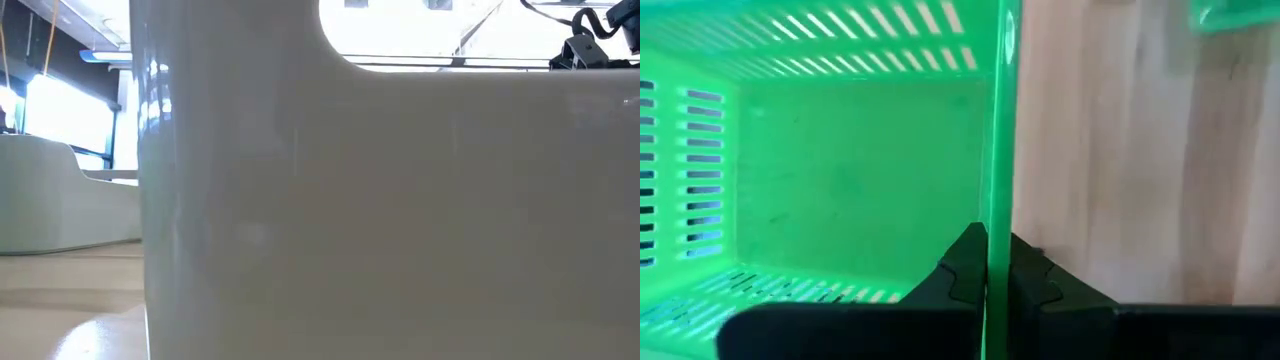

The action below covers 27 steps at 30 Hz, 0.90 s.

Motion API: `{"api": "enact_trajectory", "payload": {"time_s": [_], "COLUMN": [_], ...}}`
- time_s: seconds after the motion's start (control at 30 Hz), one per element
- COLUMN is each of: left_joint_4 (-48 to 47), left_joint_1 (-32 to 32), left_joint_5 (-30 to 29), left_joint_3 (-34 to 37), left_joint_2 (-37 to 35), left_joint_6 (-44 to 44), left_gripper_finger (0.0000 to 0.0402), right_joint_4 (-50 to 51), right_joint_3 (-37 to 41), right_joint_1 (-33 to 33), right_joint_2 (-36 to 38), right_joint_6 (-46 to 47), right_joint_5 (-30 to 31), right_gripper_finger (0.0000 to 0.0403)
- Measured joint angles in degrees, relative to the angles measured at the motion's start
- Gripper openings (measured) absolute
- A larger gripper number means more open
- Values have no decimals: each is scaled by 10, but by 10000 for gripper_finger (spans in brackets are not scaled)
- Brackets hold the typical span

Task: Stack baskets on shelf by color
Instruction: Put the middle green bin on the shelf

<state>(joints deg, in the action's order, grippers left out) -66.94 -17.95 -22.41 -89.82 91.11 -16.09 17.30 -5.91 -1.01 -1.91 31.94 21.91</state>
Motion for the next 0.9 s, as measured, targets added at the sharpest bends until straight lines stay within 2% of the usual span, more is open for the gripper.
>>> {"api": "enact_trajectory", "payload": {"time_s": [0.3,0.4,0.53,0.9], "left_joint_4": [10,3,3,-22], "left_joint_1": [-96,-108,-118,-150], "left_joint_5": [102,108,146,179], "left_joint_3": [0,0,0,0], "left_joint_2": [6,6,6,17], "left_joint_6": [-78,-90,-96,-105], "left_gripper_finger": [0,0,0,0], "right_joint_4": [0,0,0,0], "right_joint_3": [0,0,0,0], "right_joint_1": [0,0,0,0], "right_joint_2": [0,0,0,0], "right_joint_6": [1,1,2,2], "right_joint_5": [2,2,2,2], "right_gripper_finger": [73,73,73,73]}}
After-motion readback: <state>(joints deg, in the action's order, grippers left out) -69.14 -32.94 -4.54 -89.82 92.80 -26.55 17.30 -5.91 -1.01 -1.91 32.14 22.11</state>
